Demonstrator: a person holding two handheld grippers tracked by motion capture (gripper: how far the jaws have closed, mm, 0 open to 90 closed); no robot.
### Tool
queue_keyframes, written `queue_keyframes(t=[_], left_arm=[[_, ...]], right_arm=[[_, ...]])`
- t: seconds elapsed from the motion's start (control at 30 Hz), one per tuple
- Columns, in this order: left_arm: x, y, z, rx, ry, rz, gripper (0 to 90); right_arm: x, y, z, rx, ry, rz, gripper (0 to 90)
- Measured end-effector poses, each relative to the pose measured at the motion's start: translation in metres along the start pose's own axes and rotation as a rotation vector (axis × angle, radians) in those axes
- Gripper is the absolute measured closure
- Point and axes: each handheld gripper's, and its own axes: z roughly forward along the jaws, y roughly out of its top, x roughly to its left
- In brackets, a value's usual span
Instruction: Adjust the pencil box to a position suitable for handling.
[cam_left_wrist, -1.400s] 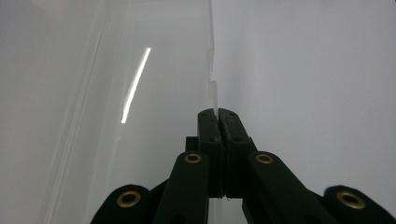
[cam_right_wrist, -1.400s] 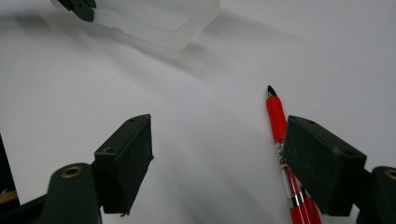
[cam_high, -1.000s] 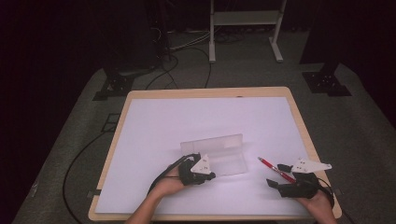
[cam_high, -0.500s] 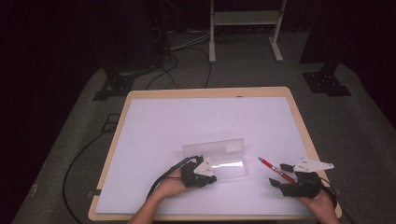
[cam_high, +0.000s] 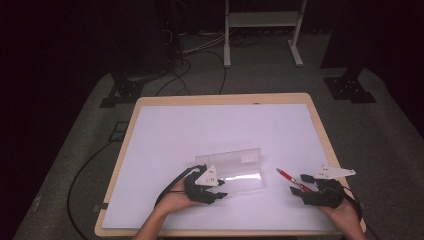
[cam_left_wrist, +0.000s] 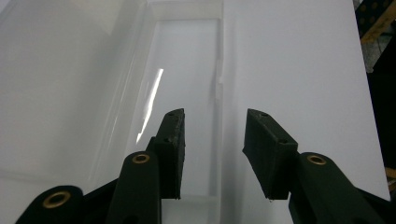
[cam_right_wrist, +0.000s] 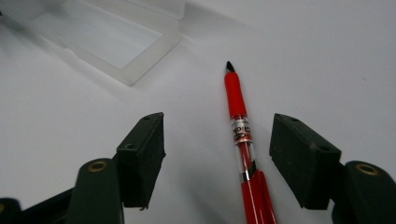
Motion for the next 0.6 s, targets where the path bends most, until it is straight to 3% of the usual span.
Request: queue_keyframes(t=[0.23, 0.6], left_arm=[[0.003, -0.009, -0.013, -0.015, 0.014, -0.044, 54.4], [0.004, -0.017, -0.032, -0.028, 0.056, -0.075, 50.2]], right_arm=[[-0.004, 0.000, 0.003, 0.027, -0.016, 0.001, 44.2], [-0.004, 0.001, 0.009, 0.082, -0.036, -0.014, 61.9]])
